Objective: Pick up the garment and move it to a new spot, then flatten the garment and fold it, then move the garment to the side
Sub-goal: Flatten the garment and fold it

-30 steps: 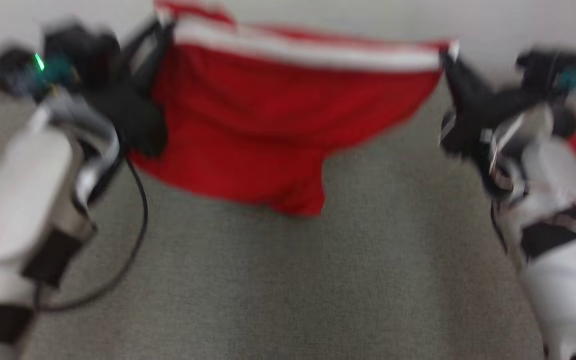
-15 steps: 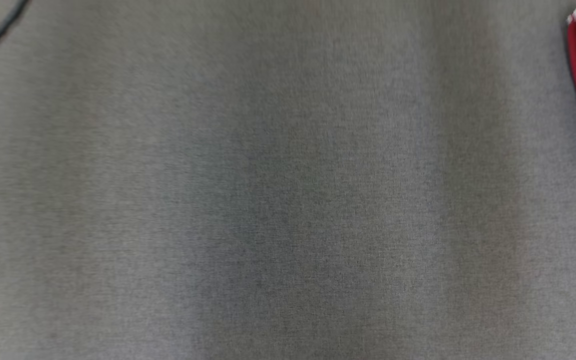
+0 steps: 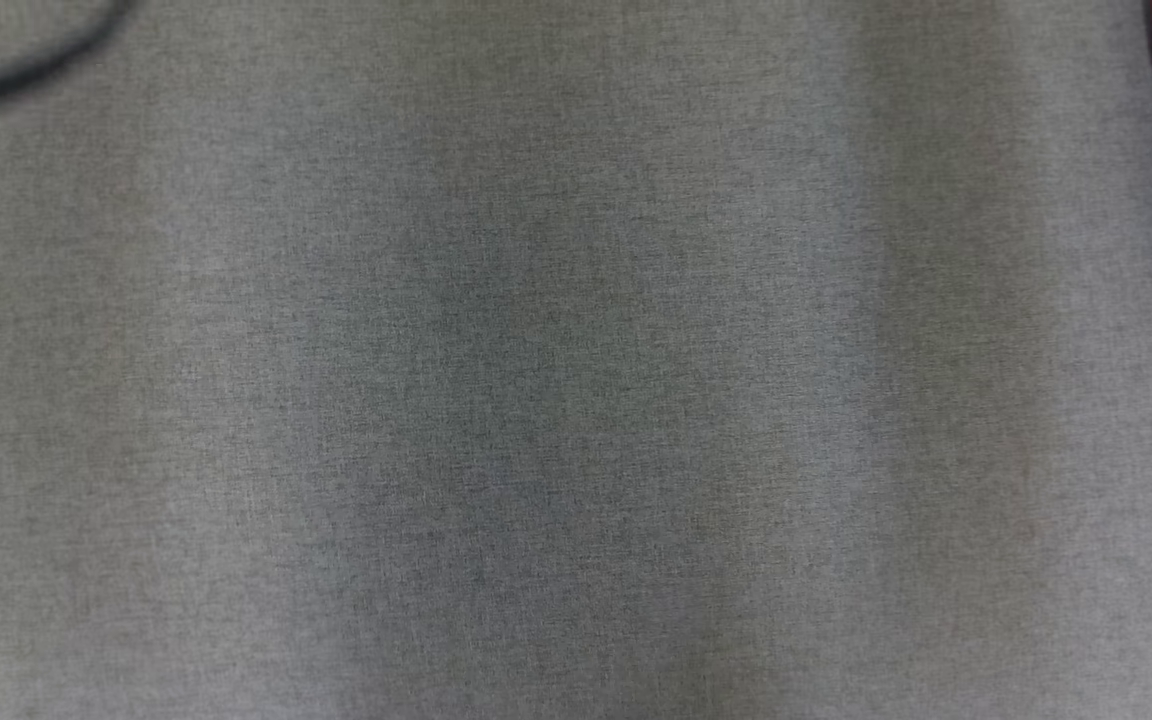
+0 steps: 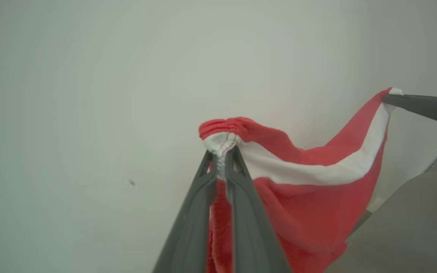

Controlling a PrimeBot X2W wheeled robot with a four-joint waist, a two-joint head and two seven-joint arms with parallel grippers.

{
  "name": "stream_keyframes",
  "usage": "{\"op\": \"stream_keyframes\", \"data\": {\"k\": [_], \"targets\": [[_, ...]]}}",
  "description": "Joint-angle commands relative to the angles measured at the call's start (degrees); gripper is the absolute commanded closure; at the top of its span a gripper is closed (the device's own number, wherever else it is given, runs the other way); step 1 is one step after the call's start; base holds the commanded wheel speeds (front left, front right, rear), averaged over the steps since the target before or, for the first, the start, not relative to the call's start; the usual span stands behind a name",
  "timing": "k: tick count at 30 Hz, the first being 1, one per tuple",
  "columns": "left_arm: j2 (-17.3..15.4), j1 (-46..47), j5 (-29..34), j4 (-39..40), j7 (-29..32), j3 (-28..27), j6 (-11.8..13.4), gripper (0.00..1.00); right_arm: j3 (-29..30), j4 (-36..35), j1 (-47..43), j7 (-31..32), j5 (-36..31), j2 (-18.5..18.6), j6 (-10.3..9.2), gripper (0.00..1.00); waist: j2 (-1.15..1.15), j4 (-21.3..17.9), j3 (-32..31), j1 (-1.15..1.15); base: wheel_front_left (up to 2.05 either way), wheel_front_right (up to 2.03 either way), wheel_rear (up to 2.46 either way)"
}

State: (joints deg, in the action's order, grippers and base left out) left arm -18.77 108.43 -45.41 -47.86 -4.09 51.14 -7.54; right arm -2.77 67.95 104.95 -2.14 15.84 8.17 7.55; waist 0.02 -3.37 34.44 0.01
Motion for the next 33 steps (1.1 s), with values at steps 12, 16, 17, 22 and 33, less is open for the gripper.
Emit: {"op": "stream_keyframes", "data": {"k": [12,16,17,22,33], "targets": [[-5.1,-29.0,-6.7,9.7,-11.0,0.4,1.9,1.0,-12.7,-17.5,-31.8,-4.8,17.5,2.8,-0.12,1.0,-0.02,0.7,-10.0,-0.01,0.0,0.0,0.0],[-6.9,-42.8,-8.5,19.8,-11.1,-3.5,6.0,1.0,-14.1,-28.2,-47.7,-5.0,23.3,7.3,-0.12,1.0,-0.02,2.2,-14.2,-0.01,0.0,0.0,0.0],[-6.9,-42.8,-8.5,19.8,-11.1,-3.5,6.0,1.0,-14.1,-28.2,-47.7,-5.0,23.3,7.3,-0.12,1.0,-0.02,2.2,-14.2,-0.01,0.0,0.0,0.0],[-9.2,-60.7,-7.1,31.9,-11.1,-7.4,12.2,1.0,-12.1,-39.7,-66.9,-3.3,25.4,11.2,-0.12,1.0,-0.02,3.2,-18.6,-0.01,0.0,0.0,0.0],[-8.7,-89.1,-4.3,40.3,-11.1,-9.2,17.8,1.0,-1.0,-59.1,-101.6,4.4,21.3,6.4,-0.12,1.0,-0.02,4.1,-25.6,-0.01,0.0,0.0,0.0]]}}
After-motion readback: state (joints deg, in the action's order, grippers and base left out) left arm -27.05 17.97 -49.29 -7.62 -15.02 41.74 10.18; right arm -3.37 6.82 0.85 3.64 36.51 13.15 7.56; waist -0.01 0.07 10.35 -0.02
